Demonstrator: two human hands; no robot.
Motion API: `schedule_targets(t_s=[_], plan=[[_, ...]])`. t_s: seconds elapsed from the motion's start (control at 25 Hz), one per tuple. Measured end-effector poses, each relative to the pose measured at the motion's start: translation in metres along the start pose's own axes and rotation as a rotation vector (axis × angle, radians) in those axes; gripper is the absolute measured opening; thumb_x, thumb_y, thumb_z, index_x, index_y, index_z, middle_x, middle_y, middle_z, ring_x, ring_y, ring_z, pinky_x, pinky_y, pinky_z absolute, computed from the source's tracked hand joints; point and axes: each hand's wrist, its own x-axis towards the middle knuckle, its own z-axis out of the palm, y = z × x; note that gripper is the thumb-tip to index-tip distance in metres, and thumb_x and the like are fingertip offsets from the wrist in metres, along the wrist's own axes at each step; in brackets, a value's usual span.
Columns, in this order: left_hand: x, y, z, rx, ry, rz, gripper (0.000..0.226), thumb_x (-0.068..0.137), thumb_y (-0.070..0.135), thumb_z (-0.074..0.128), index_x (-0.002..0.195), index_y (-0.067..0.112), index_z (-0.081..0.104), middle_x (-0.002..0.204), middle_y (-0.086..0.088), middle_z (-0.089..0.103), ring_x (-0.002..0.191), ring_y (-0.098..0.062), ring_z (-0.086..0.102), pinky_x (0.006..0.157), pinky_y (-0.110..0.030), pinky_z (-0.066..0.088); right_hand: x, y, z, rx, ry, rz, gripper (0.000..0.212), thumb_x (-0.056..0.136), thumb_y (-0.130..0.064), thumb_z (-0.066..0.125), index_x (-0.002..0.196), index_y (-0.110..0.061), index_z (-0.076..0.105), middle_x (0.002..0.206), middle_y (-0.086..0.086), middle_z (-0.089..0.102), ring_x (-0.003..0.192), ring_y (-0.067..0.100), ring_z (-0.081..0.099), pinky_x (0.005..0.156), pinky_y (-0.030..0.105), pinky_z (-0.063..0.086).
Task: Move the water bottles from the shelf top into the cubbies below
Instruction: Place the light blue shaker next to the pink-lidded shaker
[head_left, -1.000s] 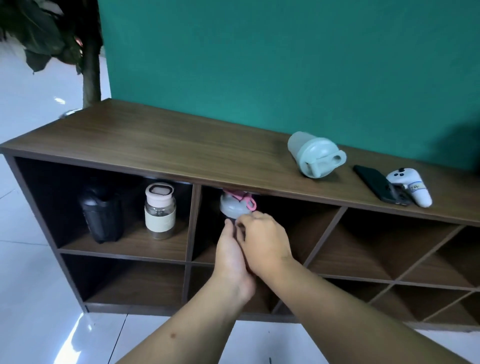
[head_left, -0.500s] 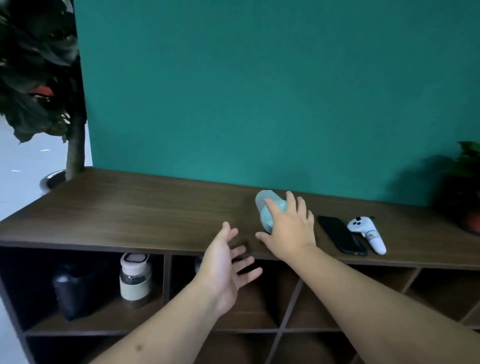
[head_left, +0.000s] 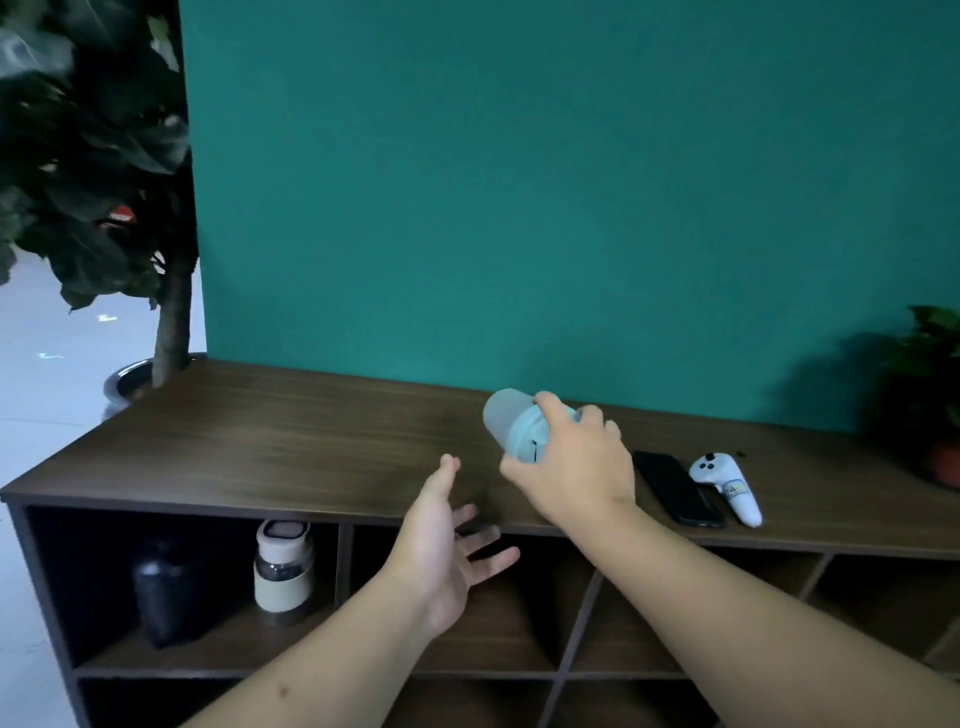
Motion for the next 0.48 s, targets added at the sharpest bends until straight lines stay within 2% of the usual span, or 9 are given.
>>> schedule_targets(t_s=[0.08,0.12,0.2,0.24,0.28,0.36,0.44,0.48], plan=[[-0.02,-0.009,-0.001,-0.047,-0.019,0.0,0.072,0.094,0.065,0.066,0.157,0.038,0.045,0.158,-0.019,0.04,0.131,-0.047,0.055,0.096,-0.067,0.059,-0.036,-0.017,-0.049,0.082,-0.058,-0.034,0.071,0.066,-0.065,0.058,0.131,-0.04,0.044,0.11,0.008,0.056,0.098,0.032,0.054,0.075,0.038,0.043],[-0.031,-0.014,-0.004,-0.09,-0.035,-0.003,0.076,0.091,0.066,0.069,0.156,0.032,0.048,0.157,-0.018,0.042,0.131,-0.048,0.056,0.094,-0.068,0.06,-0.055,-0.022,-0.072,0.105,-0.119,-0.051,0.067,0.064,-0.065,0.058,0.126,-0.04,0.047,0.106,0.005,0.058,0.095,0.03,0.056,0.074,0.036,0.043],[-0.053,-0.028,-0.013,-0.15,-0.087,-0.029,0.07,0.092,0.057,0.071,0.148,0.016,0.061,0.146,-0.021,0.061,0.122,-0.047,0.068,0.092,-0.064,0.062,-0.094,-0.027,-0.102,0.106,-0.272,-0.095,0.06,0.063,-0.064,0.06,0.116,-0.039,0.053,0.097,-0.002,0.062,0.088,0.026,0.058,0.069,0.035,0.044],[-0.062,-0.037,-0.018,-0.153,-0.104,-0.044,0.059,0.096,0.05,0.069,0.142,0.012,0.067,0.133,-0.022,0.074,0.111,-0.043,0.076,0.089,-0.059,0.064,-0.109,-0.028,-0.104,0.088,-0.332,-0.117,0.059,0.063,-0.063,0.061,0.116,-0.038,0.055,0.096,-0.004,0.063,0.088,0.024,0.06,0.069,0.034,0.047],[-0.071,-0.048,-0.025,-0.152,-0.105,-0.058,0.05,0.1,0.043,0.065,0.136,0.009,0.071,0.117,-0.02,0.082,0.096,-0.038,0.082,0.084,-0.055,0.065,-0.124,-0.027,-0.098,0.063,-0.365,-0.126,0.061,0.063,-0.062,0.062,0.118,-0.037,0.055,0.099,-0.002,0.063,0.091,0.025,0.061,0.072,0.035,0.049],[-0.079,-0.076,-0.042,-0.15,-0.042,-0.109,0.039,0.105,0.034,0.057,0.125,0.006,0.075,0.092,-0.018,0.085,0.071,-0.031,0.083,0.069,-0.047,0.068,-0.154,-0.024,-0.067,0.038,-0.358,-0.101,0.067,0.071,-0.064,0.062,0.129,-0.034,0.052,0.114,0.005,0.058,0.104,0.029,0.058,0.083,0.038,0.049],[-0.071,-0.101,-0.065,-0.134,0.024,-0.19,0.04,0.107,0.037,0.052,0.122,0.009,0.076,0.086,-0.017,0.085,0.067,-0.03,0.082,0.059,-0.042,0.066,-0.174,-0.023,-0.021,0.024,-0.318,-0.044,0.07,0.08,-0.067,0.057,0.139,-0.032,0.046,0.125,0.009,0.052,0.112,0.031,0.048,0.091,0.041,0.046],[-0.063,-0.111,-0.08,-0.137,0.056,-0.237,0.044,0.106,0.041,0.052,0.126,0.01,0.076,0.089,-0.018,0.084,0.075,-0.033,0.082,0.061,-0.042,0.065,-0.18,-0.024,0.003,0.022,-0.298,-0.01,0.071,0.083,-0.069,0.054,0.142,-0.032,0.042,0.127,0.01,0.049,0.113,0.031,0.045,0.093,0.042,0.046]])
